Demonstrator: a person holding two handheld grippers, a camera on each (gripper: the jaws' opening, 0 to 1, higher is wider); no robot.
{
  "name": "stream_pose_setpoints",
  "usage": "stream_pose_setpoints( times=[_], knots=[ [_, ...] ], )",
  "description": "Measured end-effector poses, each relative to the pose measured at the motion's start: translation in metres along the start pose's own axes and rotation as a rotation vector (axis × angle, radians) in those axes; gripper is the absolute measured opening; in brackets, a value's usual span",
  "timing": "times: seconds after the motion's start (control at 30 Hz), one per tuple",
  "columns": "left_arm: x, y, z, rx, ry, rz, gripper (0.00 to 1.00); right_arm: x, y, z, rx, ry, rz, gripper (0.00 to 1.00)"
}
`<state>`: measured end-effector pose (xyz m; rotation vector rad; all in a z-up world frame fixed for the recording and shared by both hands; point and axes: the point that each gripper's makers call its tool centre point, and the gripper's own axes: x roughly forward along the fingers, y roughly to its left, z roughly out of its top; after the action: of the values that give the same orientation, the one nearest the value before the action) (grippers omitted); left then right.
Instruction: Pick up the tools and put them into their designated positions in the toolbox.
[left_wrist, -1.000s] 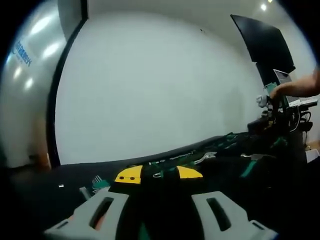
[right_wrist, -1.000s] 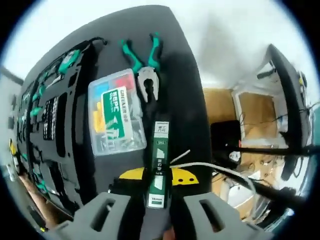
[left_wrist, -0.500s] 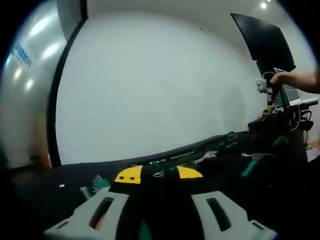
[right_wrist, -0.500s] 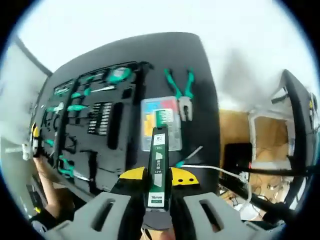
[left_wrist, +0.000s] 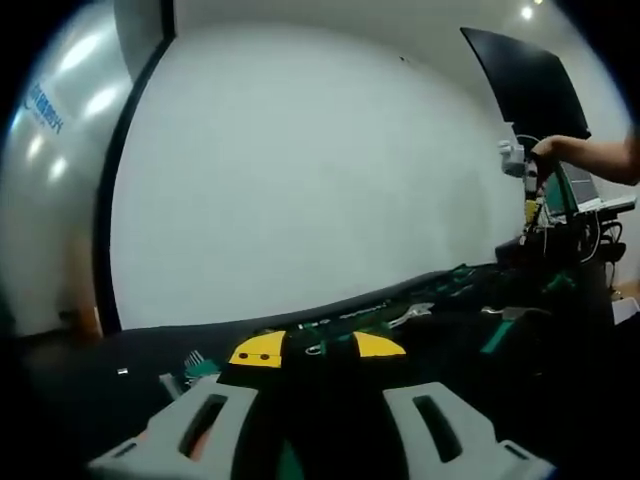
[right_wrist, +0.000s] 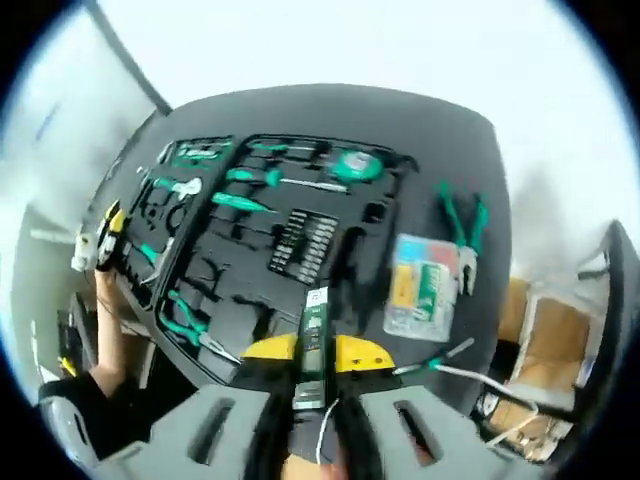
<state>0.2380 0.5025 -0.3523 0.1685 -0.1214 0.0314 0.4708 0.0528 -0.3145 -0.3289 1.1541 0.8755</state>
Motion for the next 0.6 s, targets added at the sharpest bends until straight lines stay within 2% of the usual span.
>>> stream_pose_setpoints(
  times=[0.03, 0.13, 0.2, 0.3, 0.33, 0.4, 0.47, 0.53, 0.57, 0.6],
  knots=[
    [0.0, 0.0, 0.0, 0.0, 0.0, 0.0, 0.27, 0.005, 0.005, 0.007, -0.01, -0.01, 0.003, 0.0],
    [0.0, 0.001, 0.0, -0.004, 0.0, 0.0, 0.27, 0.013, 0.009, 0.012, -0.079, 0.026, -0.017, 0.0],
    [0.0, 0.001, 0.0, -0.005, 0.001, 0.001, 0.27, 0.012, 0.009, 0.021, -0.103, 0.002, -0.025, 0.0],
    [0.0, 0.001, 0.0, -0.005, 0.001, 0.0, 0.27, 0.009, 0.012, 0.023, -0.111, -0.003, -0.014, 0.0],
    [0.0, 0.001, 0.0, -0.006, 0.002, 0.002, 0.27, 0.008, 0.011, 0.027, -0.154, -0.031, -0.029, 0.0],
    [-0.001, 0.0, 0.0, -0.005, 0.002, 0.001, 0.27, 0.005, 0.01, 0.025, -0.224, -0.037, -0.052, 0.0],
    [-0.001, 0.0, 0.0, -0.005, 0.002, 0.0, 0.27, 0.004, 0.012, 0.022, -0.22, -0.033, -0.061, 0.01],
    [-0.001, 0.0, 0.0, -0.004, 0.002, 0.001, 0.27, 0.005, 0.013, 0.02, -0.201, -0.046, -0.077, 0.09],
    [0.0, 0.0, 0.0, -0.002, 0.003, 0.003, 0.27, 0.009, 0.021, 0.017, -0.136, -0.053, -0.072, 0.14],
    [0.0, 0.0, 0.0, 0.0, 0.004, 0.003, 0.27, 0.013, 0.033, 0.01, -0.13, -0.023, -0.018, 0.19]
  ],
)
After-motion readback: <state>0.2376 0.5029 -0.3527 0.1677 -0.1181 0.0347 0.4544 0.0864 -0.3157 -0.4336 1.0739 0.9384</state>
